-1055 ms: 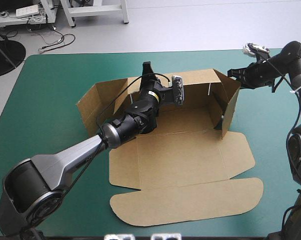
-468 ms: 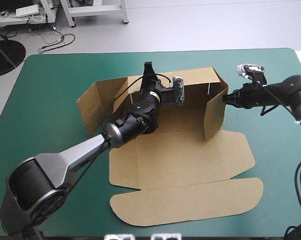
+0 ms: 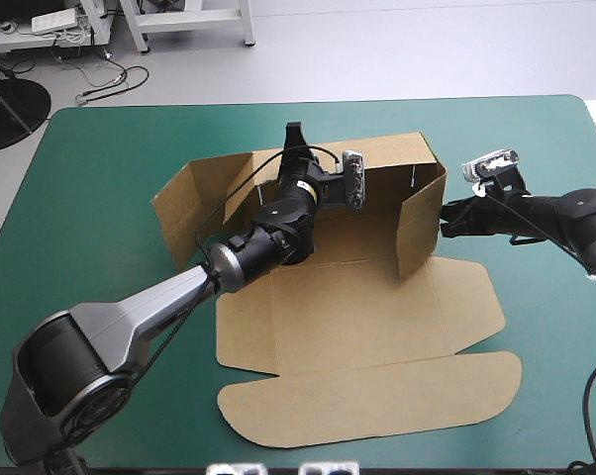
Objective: Fold the box
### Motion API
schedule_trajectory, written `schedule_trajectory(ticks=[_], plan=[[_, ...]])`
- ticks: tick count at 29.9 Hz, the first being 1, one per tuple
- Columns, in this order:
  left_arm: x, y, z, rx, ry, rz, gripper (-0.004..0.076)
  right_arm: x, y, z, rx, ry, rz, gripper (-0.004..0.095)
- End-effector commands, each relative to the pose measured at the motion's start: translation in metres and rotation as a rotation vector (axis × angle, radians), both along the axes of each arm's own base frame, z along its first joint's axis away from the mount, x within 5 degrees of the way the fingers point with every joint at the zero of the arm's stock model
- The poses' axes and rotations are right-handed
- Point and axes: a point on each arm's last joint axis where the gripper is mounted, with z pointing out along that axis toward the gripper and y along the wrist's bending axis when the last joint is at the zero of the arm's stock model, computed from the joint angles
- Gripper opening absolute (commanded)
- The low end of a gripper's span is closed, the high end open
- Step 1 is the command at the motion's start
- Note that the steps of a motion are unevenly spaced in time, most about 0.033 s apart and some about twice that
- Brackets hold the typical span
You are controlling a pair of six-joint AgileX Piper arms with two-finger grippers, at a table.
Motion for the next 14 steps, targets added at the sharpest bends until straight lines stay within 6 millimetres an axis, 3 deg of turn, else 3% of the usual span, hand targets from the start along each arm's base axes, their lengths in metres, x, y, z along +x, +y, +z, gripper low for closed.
schedule_trajectory(ticks=[1, 14], plan=[[-0.007, 0.001, 0.022, -0.062, -0.031, -0.016, -0.0009, -0.010, 0.000, 0.038, -0.095, -0.100, 0.058, 0.0388], [-0.007, 0.000, 0.022, -0.100, -0.022, -0.006, -0.0010, 0.003, 0.012, 0.029, -0.084, -0.149, 0.088, 0.0409]])
